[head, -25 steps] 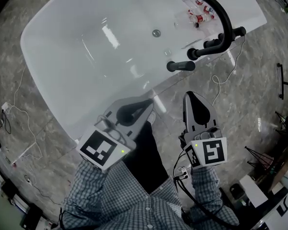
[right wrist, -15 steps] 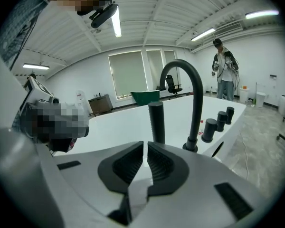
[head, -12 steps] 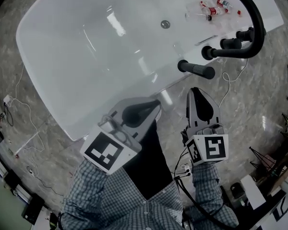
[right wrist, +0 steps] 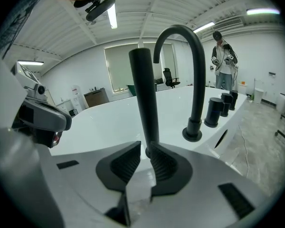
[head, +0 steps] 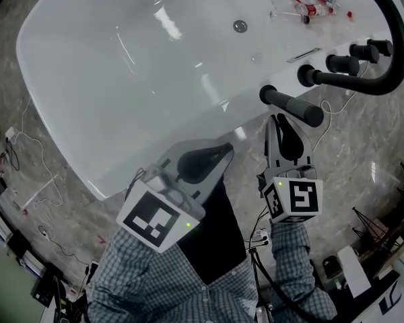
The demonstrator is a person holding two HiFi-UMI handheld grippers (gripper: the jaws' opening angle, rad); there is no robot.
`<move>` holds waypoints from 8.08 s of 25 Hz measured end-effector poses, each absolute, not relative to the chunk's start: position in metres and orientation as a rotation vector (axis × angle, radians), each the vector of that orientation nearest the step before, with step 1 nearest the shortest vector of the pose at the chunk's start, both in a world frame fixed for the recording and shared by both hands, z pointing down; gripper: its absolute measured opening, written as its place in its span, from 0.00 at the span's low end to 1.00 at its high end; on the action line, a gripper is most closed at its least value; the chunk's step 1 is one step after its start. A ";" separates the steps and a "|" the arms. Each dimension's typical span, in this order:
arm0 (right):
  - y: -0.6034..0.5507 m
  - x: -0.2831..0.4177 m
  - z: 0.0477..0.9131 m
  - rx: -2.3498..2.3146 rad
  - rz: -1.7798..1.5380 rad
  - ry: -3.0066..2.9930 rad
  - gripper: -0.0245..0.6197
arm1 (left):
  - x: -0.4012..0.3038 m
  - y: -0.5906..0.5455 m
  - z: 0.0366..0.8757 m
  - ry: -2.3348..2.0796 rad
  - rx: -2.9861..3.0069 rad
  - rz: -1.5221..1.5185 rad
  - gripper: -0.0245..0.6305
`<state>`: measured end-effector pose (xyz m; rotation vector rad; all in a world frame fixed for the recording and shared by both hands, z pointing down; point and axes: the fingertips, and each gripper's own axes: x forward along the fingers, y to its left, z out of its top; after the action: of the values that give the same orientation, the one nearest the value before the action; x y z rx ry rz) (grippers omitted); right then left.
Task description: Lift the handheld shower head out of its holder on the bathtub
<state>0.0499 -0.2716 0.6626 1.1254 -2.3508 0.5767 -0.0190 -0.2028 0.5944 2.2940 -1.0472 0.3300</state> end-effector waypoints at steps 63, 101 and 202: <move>-0.314 0.038 0.647 1.166 0.461 -2.295 0.24 | -0.036 -0.209 0.584 -1.098 2.335 0.364 0.04; -0.300 0.057 0.520 1.262 0.370 -2.388 0.24 | -0.025 -0.219 0.486 -1.180 2.470 0.316 0.04; -0.250 0.135 0.120 1.521 -0.081 -2.671 0.24 | 0.000 -0.185 0.157 -1.348 2.783 0.154 0.04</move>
<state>0.1351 -0.2498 0.1202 1.5207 -2.6707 -0.0811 0.0004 -0.1845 0.1570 2.7827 -1.3482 0.1537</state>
